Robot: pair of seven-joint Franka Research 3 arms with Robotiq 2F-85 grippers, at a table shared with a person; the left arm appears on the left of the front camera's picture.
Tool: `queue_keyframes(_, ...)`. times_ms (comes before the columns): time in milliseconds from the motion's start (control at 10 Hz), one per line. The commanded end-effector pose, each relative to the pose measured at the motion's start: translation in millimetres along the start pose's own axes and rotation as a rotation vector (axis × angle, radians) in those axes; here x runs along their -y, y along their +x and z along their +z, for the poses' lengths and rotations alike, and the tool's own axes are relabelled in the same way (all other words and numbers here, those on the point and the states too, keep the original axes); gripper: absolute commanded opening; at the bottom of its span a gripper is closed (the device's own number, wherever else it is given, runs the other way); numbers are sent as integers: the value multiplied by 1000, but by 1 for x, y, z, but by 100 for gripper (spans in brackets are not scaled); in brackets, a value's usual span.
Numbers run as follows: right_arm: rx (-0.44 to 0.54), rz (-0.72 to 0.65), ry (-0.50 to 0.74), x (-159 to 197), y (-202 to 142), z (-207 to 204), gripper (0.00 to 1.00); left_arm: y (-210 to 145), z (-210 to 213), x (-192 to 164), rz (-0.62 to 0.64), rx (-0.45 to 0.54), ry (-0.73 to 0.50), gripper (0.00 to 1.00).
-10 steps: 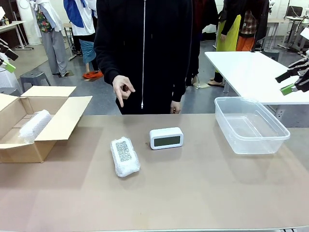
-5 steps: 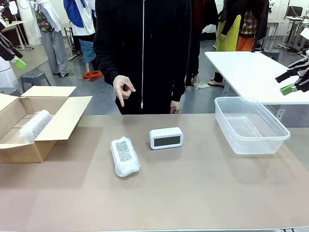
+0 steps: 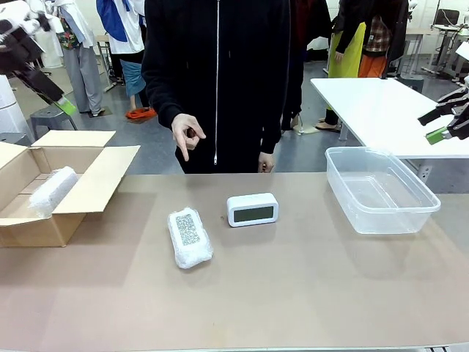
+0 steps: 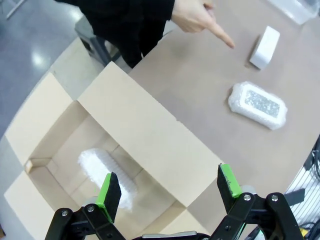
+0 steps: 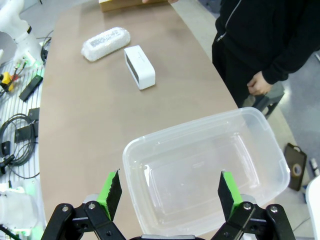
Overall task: Separate and place wrapped and unwrapped clocks.
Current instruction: Pick up the Digital clock indicated by the person.
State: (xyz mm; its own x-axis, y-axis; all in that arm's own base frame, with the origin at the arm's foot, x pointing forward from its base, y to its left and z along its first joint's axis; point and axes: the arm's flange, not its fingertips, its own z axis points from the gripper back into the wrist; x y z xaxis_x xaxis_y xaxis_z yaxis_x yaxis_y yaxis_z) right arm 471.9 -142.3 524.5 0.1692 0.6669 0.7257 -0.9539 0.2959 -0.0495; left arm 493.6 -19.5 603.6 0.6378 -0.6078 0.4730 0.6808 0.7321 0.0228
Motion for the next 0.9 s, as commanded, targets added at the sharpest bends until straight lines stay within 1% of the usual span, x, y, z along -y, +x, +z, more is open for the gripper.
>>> queue_keyframes(0, 10, 4, 3, 0, 0, -1, 100, 10, -24, 27, 51, -82, 39, 100)
queue_keyframes(200, 10, 4, 3, 0, 0, -1, 100, 28, -58, 46, 80, -118, 37, 100)
queue_keyframes(400, 10, 4, 3, 0, 0, -1, 100, 41, -93, 62, 136, -147, 30, 100)
queue_keyframes(600, 10, 4, 3, 0, 0, -1, 100, 49, -122, 91, 165, -169, 32, 100)
queue_keyframes(800, 10, 4, 3, 0, 0, -1, 100, 54, -153, 116, 185, -140, -36, 100)
